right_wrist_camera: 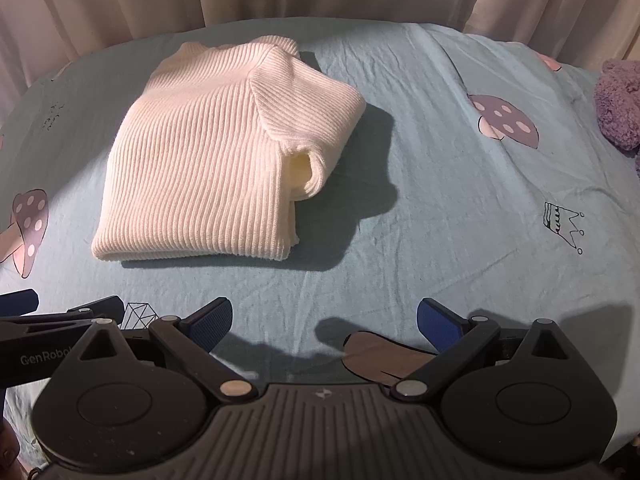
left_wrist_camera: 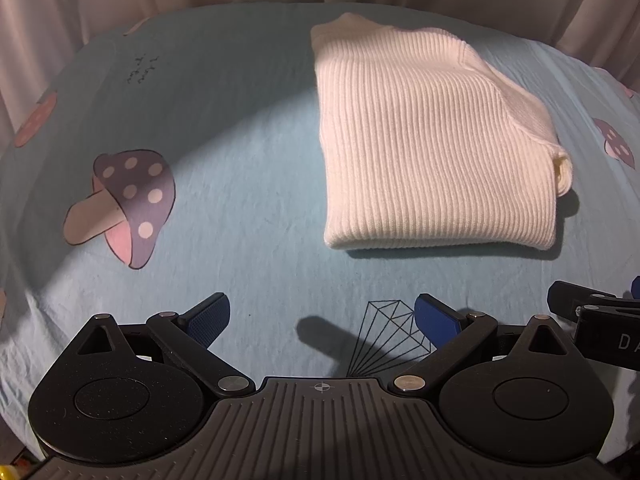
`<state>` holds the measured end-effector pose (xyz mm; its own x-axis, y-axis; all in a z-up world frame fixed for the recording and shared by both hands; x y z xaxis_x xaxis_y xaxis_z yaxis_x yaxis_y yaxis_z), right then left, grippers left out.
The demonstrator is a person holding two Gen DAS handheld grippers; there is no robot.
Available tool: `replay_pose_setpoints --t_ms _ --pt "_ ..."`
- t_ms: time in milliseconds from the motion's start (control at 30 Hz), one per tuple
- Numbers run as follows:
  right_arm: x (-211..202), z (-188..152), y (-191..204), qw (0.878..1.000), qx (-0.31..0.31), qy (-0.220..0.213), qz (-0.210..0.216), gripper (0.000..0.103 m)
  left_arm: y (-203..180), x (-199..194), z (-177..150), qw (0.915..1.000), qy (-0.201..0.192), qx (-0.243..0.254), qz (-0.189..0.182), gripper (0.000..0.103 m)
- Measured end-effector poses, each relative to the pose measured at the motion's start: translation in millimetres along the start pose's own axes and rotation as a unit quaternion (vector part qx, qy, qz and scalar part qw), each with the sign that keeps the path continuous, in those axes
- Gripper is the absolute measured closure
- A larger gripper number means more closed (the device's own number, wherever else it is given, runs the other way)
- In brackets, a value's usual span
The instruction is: Fold small clothes
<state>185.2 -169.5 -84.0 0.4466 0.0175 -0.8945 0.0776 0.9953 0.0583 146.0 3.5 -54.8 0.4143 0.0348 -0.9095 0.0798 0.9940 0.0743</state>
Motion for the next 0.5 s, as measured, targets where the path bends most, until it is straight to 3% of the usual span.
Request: replay_pose_setpoints --t_ms 500 --pt "-2.1 -2.2 -1.4 1.000 0.000 -0.001 0.000 0.004 -1.8 -1.6 -0.9 1.0000 -0.002 0.002 -0.003 0.002"
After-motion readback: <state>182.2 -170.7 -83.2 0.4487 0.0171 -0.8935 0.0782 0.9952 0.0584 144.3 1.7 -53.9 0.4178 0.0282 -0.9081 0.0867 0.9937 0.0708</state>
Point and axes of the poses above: each gripper's, at about its wrist camera, not at the fingertips, and x roughly the way its jaws point, y to its left, z to its top, the point moved 4 cm from there along x, roughly the way its jaws point, and after that the axes turned 4 degrees about x, right-handed, at the moved point
